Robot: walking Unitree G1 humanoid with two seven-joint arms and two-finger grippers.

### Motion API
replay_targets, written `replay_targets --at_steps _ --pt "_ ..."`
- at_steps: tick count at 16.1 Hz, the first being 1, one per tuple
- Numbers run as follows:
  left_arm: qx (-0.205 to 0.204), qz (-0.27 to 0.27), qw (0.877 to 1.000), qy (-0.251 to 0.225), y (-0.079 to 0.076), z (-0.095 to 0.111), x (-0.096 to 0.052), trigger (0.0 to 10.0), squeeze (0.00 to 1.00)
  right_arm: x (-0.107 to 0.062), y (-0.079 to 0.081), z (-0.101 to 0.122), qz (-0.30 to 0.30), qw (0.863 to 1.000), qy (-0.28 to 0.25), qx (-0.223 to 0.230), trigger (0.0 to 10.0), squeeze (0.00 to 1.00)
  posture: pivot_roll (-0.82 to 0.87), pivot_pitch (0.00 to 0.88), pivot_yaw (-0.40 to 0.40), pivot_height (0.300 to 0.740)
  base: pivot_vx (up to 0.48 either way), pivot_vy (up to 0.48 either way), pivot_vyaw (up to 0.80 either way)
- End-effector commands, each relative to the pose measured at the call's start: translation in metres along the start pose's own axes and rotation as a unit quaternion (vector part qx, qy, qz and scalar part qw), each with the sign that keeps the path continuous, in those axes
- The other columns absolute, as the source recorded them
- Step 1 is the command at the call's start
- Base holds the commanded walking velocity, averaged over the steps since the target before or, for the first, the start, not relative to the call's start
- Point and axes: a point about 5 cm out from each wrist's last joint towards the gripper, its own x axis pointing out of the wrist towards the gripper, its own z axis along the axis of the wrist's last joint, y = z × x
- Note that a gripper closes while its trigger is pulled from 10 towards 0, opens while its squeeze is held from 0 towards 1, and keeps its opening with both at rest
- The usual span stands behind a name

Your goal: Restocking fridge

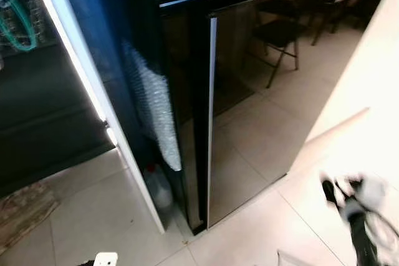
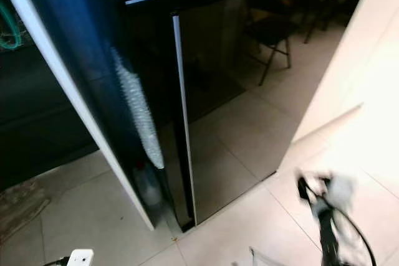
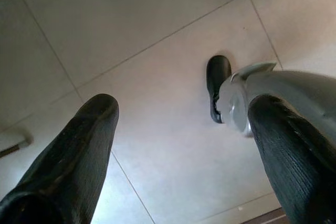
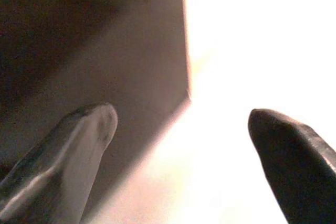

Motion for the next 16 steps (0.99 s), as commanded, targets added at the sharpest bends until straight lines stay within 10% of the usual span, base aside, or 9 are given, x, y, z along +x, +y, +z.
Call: replay_targets --at_steps 1,3,7,16 --pt "0.006 0.003 1.000 0.004 0.001 -0.003 -0.001 10.0 0.00 -0.003 -0.001 -0.020 -0.010 0.999 0.047 -0.007 10.0 0.00 -0.02 0.014 0.018 0.740 0.000 0.000 0.00" --pt "0.006 0.004 1.000 0.002 0.001 -0.003 0.000 10.0 0.00 -0.018 0.002 -0.067 0.006 0.986 0.149 -0.071 10.0 0.00 -0.01 0.004 0.017 0.740 0.000 0.000 0.00" --pt "0.000 0.004 1.000 -0.002 0.001 -0.001 0.000 10.0 0.00 -0.049 0.011 -0.128 -0.035 0.967 0.250 -0.037 10.0 0.00 0.02 0.000 0.025 0.740 0.000 0.000 0.00" --pt "-0.029 0.018 0.999 -0.006 -0.004 0.007 0.002 10.0 0.00 -0.050 0.024 -0.136 -0.032 0.964 0.262 -0.035 10.0 0.00 0.06 0.000 -0.033 0.740 0.000 0.000 0.69"
